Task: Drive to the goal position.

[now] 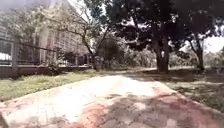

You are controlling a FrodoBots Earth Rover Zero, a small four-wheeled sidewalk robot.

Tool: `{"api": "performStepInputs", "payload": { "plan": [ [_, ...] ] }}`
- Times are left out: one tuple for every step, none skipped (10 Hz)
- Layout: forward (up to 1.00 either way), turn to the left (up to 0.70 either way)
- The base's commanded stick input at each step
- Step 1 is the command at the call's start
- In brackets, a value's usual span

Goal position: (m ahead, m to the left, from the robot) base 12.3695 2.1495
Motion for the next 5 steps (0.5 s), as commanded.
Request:
{"api": "performStepInputs", "payload": {
  "plan": [
    [0.7,-0.26],
    [0.7,-0.33],
    [0.7,-0.22],
    [0.7,-0.05],
    [0.7,0.0]
  ]
}}
